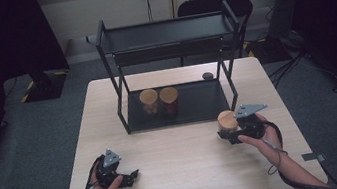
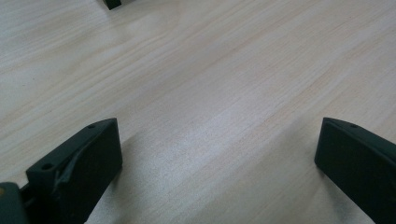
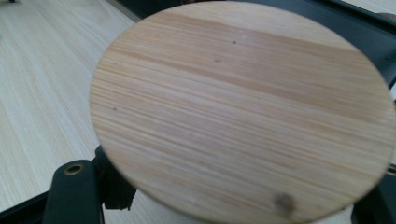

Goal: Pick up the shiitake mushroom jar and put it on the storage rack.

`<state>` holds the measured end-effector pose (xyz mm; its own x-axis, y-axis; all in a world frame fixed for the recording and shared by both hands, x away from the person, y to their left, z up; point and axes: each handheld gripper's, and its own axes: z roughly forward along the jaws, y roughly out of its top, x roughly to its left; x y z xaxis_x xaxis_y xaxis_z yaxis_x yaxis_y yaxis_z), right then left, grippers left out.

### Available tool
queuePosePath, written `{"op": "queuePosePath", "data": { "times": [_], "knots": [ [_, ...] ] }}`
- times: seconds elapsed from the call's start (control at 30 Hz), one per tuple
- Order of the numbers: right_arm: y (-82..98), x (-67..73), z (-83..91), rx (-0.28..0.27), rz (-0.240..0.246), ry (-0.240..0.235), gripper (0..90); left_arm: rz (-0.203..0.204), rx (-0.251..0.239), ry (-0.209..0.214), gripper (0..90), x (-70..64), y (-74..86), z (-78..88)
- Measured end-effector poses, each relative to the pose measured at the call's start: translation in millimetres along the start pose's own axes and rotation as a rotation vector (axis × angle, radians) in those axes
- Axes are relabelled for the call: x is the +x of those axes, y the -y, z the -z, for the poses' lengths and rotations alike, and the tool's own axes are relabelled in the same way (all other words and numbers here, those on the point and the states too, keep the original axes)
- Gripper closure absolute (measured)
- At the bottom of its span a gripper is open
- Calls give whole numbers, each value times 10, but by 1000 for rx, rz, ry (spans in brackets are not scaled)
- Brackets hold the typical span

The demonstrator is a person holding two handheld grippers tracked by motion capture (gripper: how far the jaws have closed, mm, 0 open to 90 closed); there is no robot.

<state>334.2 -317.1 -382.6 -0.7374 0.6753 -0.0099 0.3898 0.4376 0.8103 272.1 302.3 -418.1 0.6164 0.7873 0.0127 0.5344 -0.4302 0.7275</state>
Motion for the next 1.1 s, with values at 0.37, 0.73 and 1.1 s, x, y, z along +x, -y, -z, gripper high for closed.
{"op": "queuePosePath", "data": {
  "times": [0.37, 0.73, 1.1],
  "knots": [
    [-128, 51, -119, 12, 28, 0, 255, 0, 0, 0, 4, 0, 0, 0],
    [-239, 82, -226, 7, 20, -4, 255, 0, 0, 0, 4, 0, 0, 0],
    [-336, 86, -333, 18, 13, 7, 255, 0, 0, 0, 4, 0, 0, 0]
  ]
}}
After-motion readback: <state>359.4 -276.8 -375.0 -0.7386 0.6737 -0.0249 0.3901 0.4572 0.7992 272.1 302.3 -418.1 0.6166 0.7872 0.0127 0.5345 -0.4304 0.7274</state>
